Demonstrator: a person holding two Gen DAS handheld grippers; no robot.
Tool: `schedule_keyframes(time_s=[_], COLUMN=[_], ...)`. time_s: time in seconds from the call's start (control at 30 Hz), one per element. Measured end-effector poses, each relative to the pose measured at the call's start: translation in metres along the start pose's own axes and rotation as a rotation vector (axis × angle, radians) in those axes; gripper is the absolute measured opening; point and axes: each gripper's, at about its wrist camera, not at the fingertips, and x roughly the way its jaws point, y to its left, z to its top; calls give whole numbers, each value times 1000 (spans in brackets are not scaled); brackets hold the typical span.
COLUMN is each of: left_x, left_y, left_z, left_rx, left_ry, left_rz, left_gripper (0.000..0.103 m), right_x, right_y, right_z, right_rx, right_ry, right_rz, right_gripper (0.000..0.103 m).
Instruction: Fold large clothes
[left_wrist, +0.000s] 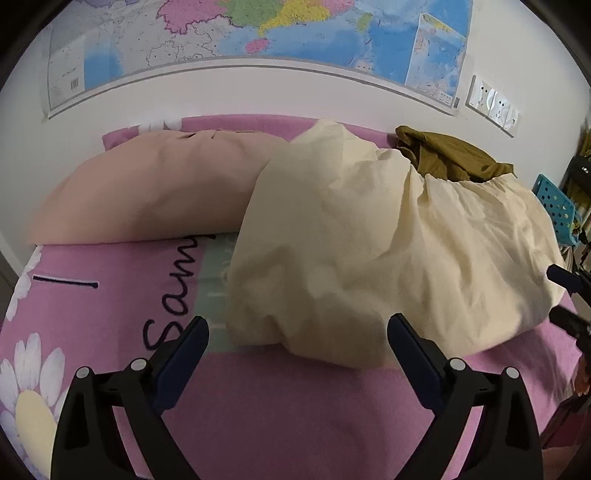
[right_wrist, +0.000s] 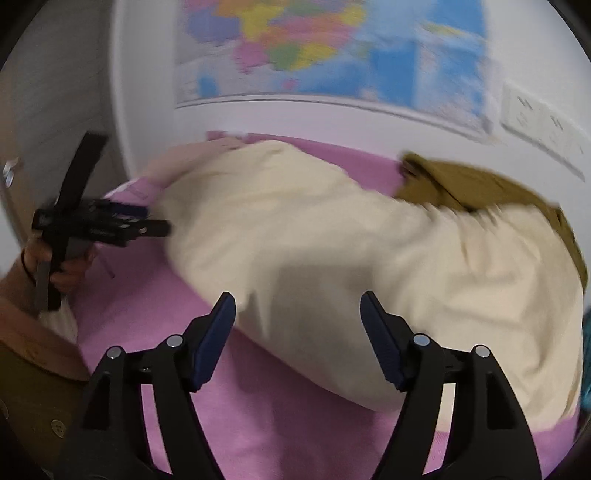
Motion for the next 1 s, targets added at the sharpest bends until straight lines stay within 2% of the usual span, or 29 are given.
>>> schedule_keyframes(time_s=[0.07, 0.17, 0.33, 0.37, 0.4, 0.53, 0.7, 0.9, 1.0], left_x=[-4, -8, -7, -5, -2, 7, 21, 45, 50], left_y=[-1, -6, -14, -15, -17, -26, -36, -23, -16], left_z=[-3, -10, -18, -19, -19, -19, -6, 11, 19], left_rx=[-2, -4, -25, -31, -39, -63, -119, -313, -370], left_ry=[5, 17, 57, 65, 74, 107, 117, 129, 109], left_rz=[-18, -54, -175, -190, -208, -308, -438, -570, -581], left_gripper=[94, 94, 94, 94, 94, 94, 94, 96, 96], right_x=[10, 37, 70, 71, 72, 64, 45, 44, 43], right_y=[19, 43, 63, 60, 56, 37, 18, 18, 15], right_z=[2, 1, -12, -11, -9, 5, 22, 19, 19], right_rx=[-97, -226, -436, -431, -418, -315, -162, -139, -109], right_ry=[21, 89, 112, 107, 105, 78, 31, 35, 29], right_rz=[2, -49, -230, -230, -238, -172, -112, -93, -74], right_gripper=[75, 77, 80, 78, 69, 53, 51, 50, 50])
